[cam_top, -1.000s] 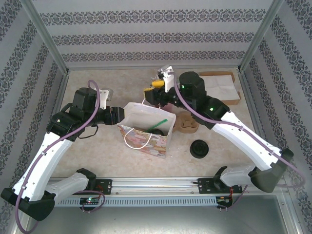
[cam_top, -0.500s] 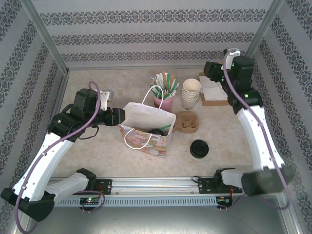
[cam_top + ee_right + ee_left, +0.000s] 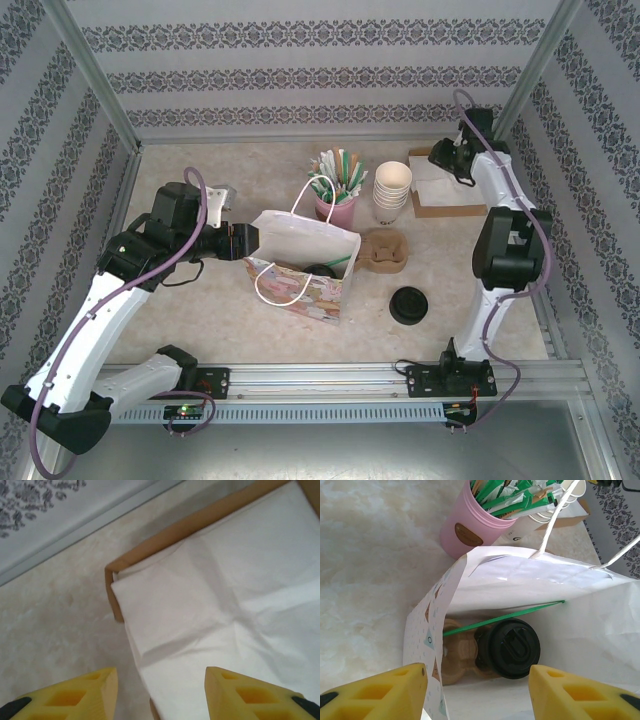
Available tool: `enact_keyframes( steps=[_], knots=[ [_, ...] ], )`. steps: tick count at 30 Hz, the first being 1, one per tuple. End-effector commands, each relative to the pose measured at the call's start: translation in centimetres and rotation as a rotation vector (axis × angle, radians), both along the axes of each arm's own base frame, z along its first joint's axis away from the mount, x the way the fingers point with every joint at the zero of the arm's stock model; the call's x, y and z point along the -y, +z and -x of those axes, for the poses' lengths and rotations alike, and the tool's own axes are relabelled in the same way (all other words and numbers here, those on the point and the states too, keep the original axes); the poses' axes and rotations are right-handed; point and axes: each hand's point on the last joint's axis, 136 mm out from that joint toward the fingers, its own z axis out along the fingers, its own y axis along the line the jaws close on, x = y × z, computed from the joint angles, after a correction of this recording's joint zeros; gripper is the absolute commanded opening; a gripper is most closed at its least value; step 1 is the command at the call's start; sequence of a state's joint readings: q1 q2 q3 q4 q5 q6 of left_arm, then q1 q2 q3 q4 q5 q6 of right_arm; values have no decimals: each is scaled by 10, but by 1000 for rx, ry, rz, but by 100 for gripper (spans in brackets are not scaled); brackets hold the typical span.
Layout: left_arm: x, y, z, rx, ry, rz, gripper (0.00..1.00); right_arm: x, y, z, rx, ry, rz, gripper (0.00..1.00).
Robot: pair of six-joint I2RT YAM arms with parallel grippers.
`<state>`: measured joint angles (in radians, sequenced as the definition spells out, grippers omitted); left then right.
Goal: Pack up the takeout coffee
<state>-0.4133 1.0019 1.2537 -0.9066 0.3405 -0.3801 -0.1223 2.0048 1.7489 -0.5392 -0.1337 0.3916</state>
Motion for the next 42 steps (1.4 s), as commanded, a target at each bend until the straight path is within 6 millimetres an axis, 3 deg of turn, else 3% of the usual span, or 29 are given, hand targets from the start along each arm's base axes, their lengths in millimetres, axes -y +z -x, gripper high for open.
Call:
enact_keyframes(
  steps=[1, 7, 21, 28, 32, 36, 39, 42],
  knots=[
    [1, 1, 8, 17, -33, -16, 57, 21, 1, -6, -30, -92, 66, 49],
    [1, -2, 9, 16, -38, -20, 57, 34, -25, -17, -87, -147, 105, 49],
    [-2, -4, 10, 19, -33, -40, 57, 30, -77, -27, -163, -185, 99, 44],
    [-5, -5, 12, 17, -26, -44, 57, 33, -92, -25, -194, -200, 108, 40],
    [-4, -5, 12, 18, -24, -40, 57, 32, -94, -22, -195, -200, 105, 30],
    [-5, -5, 12, 17, -22, -41, 57, 31, -99, -20, -206, -196, 102, 32],
    [-5, -6, 12, 14, -22, -43, 57, 33, -101, -18, -220, -195, 110, 46],
    [-5, -7, 13, 14, -20, -40, 57, 32, -103, -15, -233, -187, 112, 47]
  ],
)
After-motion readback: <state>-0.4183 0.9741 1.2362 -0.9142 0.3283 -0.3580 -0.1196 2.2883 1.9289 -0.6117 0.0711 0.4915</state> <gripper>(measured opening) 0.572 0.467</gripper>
